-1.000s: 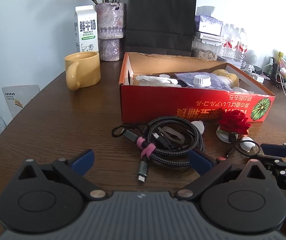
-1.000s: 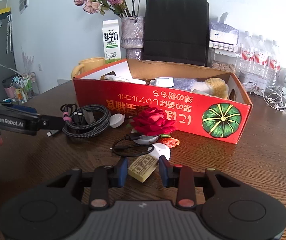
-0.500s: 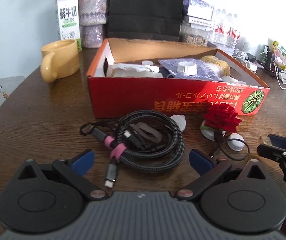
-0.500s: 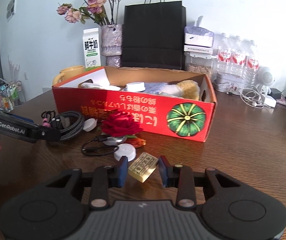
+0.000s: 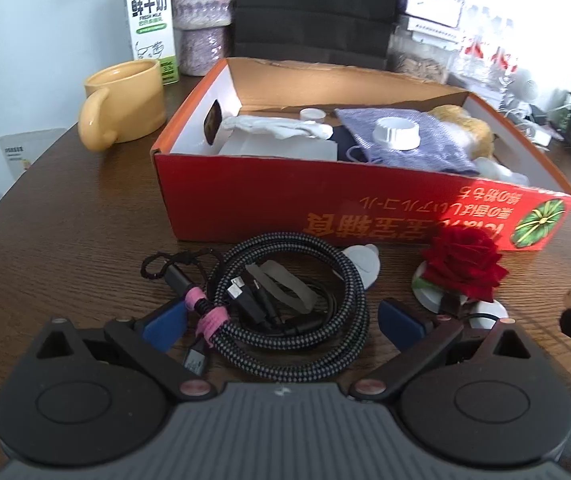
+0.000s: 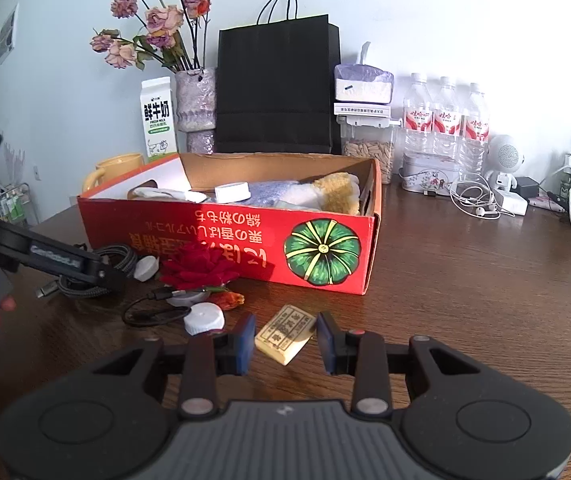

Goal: Organize objects
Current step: 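Grasp the small cream printed box with the right tool while the left tool grasps the black braided cable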

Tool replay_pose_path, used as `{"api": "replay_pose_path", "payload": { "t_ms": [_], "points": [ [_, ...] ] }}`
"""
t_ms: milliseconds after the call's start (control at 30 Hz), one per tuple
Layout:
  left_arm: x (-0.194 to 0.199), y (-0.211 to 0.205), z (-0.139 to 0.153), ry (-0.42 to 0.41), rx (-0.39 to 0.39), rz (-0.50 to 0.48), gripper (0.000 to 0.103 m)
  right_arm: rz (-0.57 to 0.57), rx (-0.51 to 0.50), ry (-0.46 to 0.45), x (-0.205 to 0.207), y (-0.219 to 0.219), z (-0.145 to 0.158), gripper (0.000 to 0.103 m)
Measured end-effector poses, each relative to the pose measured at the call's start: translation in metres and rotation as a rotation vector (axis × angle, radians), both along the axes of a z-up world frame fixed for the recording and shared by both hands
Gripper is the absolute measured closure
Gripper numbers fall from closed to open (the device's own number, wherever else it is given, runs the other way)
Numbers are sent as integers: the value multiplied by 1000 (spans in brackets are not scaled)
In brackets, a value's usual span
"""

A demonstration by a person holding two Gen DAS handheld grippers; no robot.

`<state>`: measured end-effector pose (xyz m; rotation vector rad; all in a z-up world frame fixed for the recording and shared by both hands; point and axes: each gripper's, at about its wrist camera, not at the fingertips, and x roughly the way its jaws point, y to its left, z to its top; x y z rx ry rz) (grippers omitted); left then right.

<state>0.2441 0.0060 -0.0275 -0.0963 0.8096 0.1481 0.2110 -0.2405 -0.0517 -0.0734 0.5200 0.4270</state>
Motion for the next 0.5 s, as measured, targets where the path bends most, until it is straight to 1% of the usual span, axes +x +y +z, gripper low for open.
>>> {"api": "replay_pose_path", "payload": {
  "t_ms": [167,300,500],
  "points": [
    [3,-4,-6,7,17,29,0,11,12,1,-2,0,0,71],
    [3,-6,-8,-9,22,71,0,22,18,1,-3,0,0,71],
    [1,-8,-10,-27,42,90,0,23,21,1,-4,1,0,71]
  ]
}}
